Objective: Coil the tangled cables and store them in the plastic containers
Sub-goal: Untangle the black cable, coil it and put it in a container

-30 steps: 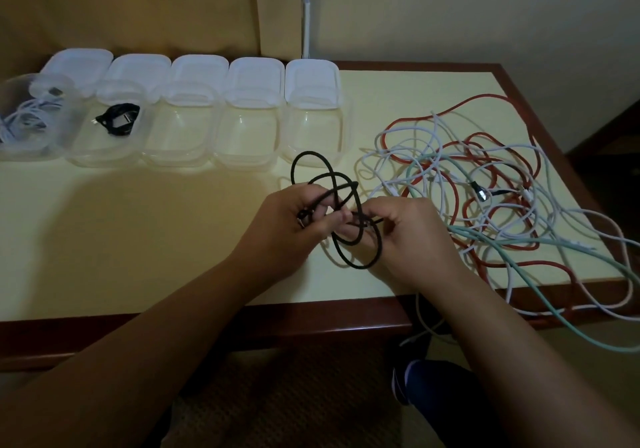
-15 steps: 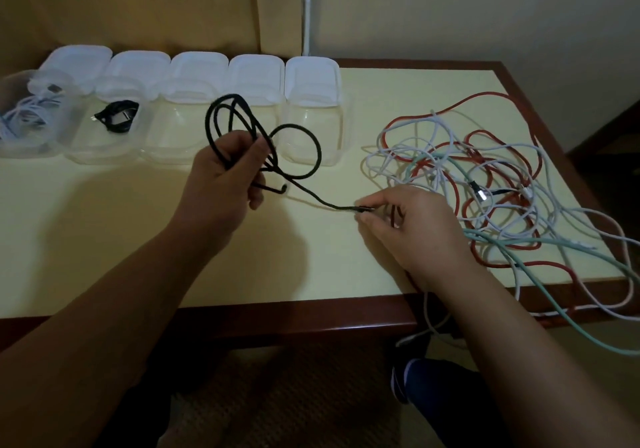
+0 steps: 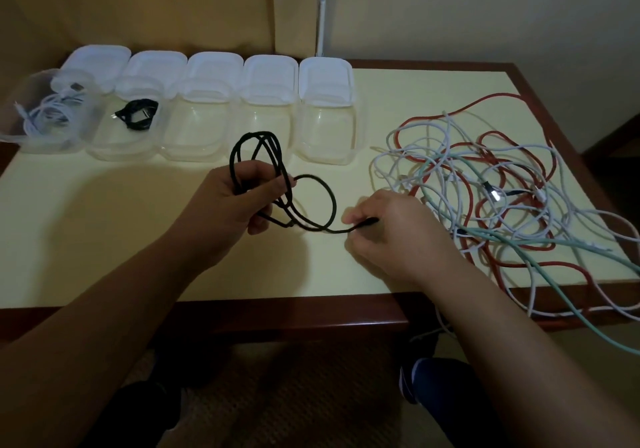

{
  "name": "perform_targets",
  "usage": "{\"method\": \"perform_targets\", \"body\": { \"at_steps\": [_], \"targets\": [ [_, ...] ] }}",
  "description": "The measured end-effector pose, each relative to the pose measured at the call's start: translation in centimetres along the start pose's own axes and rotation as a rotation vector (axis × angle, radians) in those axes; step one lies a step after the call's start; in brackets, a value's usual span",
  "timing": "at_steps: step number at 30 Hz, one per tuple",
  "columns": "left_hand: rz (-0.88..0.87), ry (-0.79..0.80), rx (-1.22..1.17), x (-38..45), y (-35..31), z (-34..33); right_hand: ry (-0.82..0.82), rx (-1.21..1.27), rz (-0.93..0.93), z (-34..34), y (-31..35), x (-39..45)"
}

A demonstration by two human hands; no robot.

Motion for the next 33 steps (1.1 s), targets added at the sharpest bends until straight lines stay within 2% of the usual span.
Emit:
{"method": "perform_targets", "body": {
  "at_steps": [5, 8, 10, 13, 15, 18, 21, 24, 26, 28, 29, 33],
  "targets": [
    [-0.005, 0.042, 0.146, -1.1, -0.3, 1.5, -0.014, -0.03, 0.05, -0.3, 0.4, 0.4],
    [-0.039, 0.011, 0.426, -1.6, -0.1, 3.1, -0.086, 0.082, 0.084, -0.3, 1.0, 0.6],
    [-0.072, -0.041, 0.59, -1.8, 0.4, 4.4, -0.181, 0.216, 0.115, 0.1, 1.5, 0.8],
    [-0.105, -0.119, 0.692, -2.3, 0.7, 5.7, -0.258, 0.577, 0.085, 0.2, 2.7, 1.0],
    [-0.145, -0.19, 0.728, -2.6, 0.5, 6.4, -0.27, 0.766, 0.076, 0.2, 3.5, 1.2],
    [-0.232, -0.209, 0.746, -3.0, 0.3, 7.3, -0.254, 1.0, 0.051, 0.3, 4.3, 1.5],
    [-0.293, -0.208, 0.748, -3.3, 0.1, 8.3, -0.227, 1.086, 0.043, 0.1, 5.1, 1.7],
    [-0.38, -0.362, 0.71, -3.4, -0.5, 8.4, -0.199, 1.092, 0.064, 0.1, 5.9, 1.5],
    [-0.435, -0.555, 0.794, -3.5, -1.2, 8.0, -0.191, 1.077, 0.103, 0.0, 6.4, 1.5],
    [-0.465, -0.634, 0.832, -3.7, -2.0, 6.9, -0.165, 0.994, 0.172, -0.3, 6.6, 1.5],
    [-0.471, -0.58, 0.795, -3.9, -2.4, 6.2, -0.136, 0.952, 0.194, -0.5, 6.7, 1.4],
    [-0.439, -0.088, 0.63, -4.5, -3.4, 2.5, 0.014, 0.84, 0.178, -1.2, 6.8, 1.1]
  ]
}}
Point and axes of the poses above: each hand's wrist, its own x-axis towards the middle knuckle, its own z-axis out of the back of the hand, y = z × x, the point moved 2 cm from there along x, towards the middle knuckle, and after that the axes turned 14 degrees about x, right-handed, at the moved point
